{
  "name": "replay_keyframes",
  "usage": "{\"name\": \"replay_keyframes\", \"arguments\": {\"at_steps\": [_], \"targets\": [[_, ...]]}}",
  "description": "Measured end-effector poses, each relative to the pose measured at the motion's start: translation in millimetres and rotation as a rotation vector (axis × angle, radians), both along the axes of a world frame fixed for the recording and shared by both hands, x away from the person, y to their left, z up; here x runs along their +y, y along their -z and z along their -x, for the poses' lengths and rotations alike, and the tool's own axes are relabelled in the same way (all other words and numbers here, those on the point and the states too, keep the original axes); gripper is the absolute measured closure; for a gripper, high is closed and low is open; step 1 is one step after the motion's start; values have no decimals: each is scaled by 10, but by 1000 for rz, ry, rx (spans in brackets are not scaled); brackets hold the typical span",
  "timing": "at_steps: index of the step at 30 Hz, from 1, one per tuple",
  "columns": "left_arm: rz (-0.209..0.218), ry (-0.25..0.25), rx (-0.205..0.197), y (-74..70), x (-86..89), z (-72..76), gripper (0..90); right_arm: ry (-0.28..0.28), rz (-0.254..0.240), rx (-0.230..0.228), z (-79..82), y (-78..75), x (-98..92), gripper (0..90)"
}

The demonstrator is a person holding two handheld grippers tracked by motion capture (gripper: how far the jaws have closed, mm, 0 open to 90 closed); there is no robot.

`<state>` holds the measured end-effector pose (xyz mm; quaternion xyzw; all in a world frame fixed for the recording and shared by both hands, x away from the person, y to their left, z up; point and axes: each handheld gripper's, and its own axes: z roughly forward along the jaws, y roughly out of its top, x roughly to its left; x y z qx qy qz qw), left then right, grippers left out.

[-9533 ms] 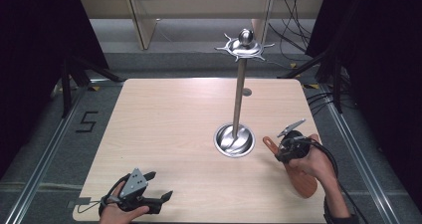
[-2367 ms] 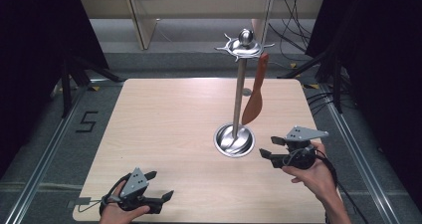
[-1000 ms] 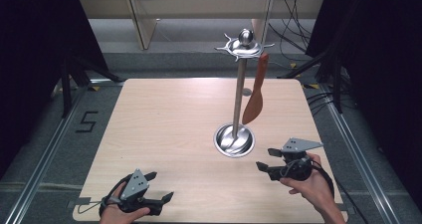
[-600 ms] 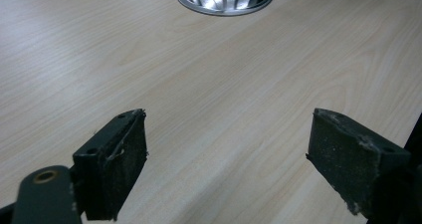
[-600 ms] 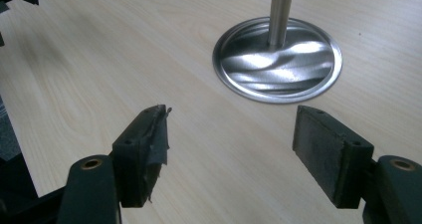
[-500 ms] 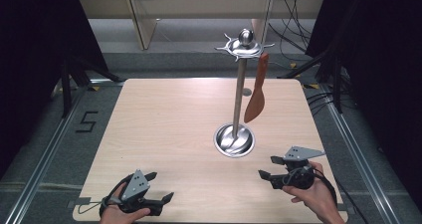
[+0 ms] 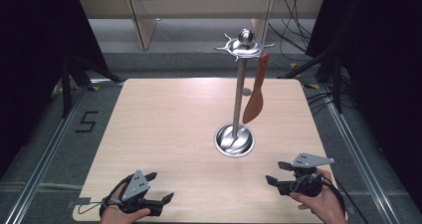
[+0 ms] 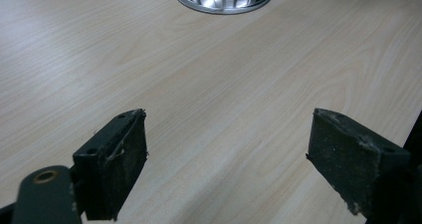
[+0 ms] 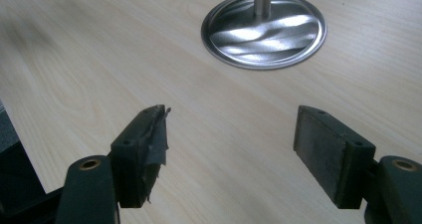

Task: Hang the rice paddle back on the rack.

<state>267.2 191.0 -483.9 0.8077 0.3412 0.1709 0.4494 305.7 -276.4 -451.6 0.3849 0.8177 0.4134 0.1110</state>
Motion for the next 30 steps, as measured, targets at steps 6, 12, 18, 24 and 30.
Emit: {"name": "replay_keyframes", "arguments": {"at_steps": [6, 12, 18, 24, 30], "targets": [[-1, 0, 0, 0, 1, 1, 149, 6, 0, 14, 60, 47, -50, 301], [-5, 2, -5, 8, -4, -3, 149, 10, 9, -6, 110, 73, -107, 298], [-9, -1, 4, 11, -8, 0, 149, 28, 26, 3, 181, 95, -128, 296], [-29, 13, -14, 5, 1, -12, 149, -1, 29, 10, 208, 112, -145, 291], [-23, 16, -11, 9, -4, -14, 149, 27, 27, 17, 253, 113, -141, 292]]}}
